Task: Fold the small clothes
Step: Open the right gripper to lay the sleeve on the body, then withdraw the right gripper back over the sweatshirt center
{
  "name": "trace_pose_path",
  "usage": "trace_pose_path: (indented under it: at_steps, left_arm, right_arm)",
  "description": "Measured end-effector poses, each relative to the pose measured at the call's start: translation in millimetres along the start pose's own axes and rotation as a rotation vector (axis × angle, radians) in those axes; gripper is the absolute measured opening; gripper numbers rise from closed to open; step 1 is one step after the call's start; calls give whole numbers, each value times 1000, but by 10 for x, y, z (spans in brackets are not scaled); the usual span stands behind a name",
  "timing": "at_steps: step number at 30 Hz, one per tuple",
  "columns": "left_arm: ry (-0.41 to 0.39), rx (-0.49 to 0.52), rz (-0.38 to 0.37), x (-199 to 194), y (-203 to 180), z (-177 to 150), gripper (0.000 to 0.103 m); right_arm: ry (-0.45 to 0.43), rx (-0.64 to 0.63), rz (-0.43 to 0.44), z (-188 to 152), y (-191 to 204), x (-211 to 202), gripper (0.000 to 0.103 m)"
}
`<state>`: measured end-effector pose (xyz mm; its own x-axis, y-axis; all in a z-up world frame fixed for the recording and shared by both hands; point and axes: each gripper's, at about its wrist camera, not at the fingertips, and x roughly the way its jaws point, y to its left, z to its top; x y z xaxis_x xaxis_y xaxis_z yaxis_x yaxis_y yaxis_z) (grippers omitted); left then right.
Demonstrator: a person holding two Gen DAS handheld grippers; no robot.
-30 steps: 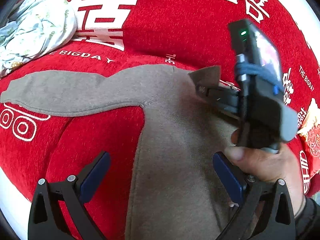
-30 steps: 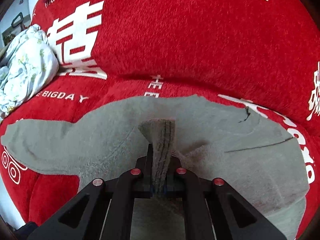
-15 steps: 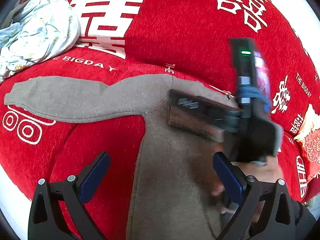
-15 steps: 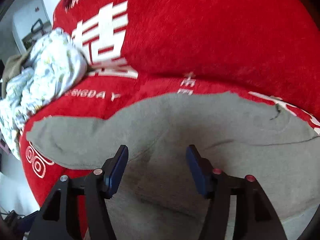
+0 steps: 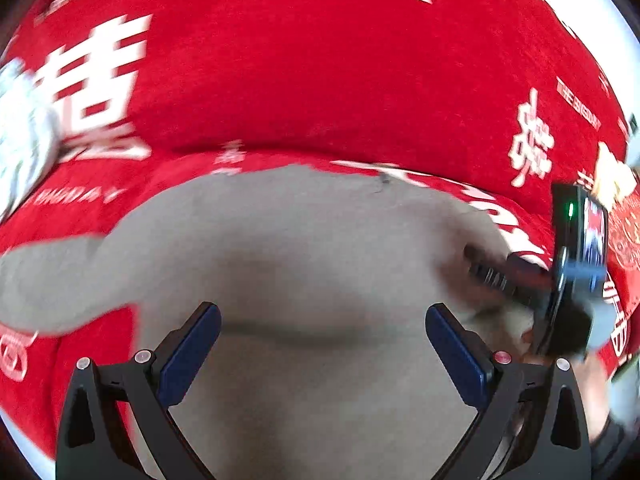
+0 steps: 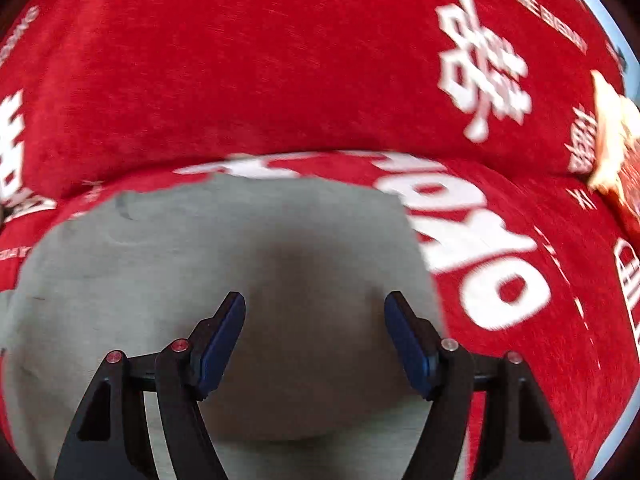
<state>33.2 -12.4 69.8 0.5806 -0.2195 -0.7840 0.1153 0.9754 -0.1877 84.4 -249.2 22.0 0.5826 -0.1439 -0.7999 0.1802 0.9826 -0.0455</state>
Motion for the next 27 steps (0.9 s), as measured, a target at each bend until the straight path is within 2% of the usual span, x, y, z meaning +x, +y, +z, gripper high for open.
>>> trace_pose_path:
  at_steps: [1,3,6,10,12,15,19,21,22,25,27]
  left_arm:
    - [4,17,0,93,-97,63,103]
    - [19,67,19,329,-298,167,103]
    - [63,131,142,747,-486,231,103]
    - [142,138,210,1068,-424,161,103]
    - [147,89,181,1044,-272,149,103]
    - [128,88,250,940,-74,115,103]
    - [136,21,242,846,238,74,103]
    - [130,-8,253,779,370,30,103]
    - [126,-11,270,762,406,4,103]
    - [132,-54,249,710,518,-33,103]
    - [127,-73,253,597,568,-58,103]
  right_arm:
    - [-4,8,-21,-57,-92,19,75]
    - [-1,35,-9,-89,-152,52,75]
    - [-7,53,-1,-75,-196,52,78]
    - [8,18,-23,-99,-138,99,81]
    - [9,11,-29,-104,-124,113,82]
    - [5,5,-37,-108,-119,111,82]
    - [-27,-15,-73,-111,-33,22,82]
    - [-46,-30,-36,-115,65,-46,82]
    - [-38,-45,10,-125,170,-65,82]
    - [31,-115,106,-178,492,-28,82]
    - [3,-157,99,-207,638,-102,83]
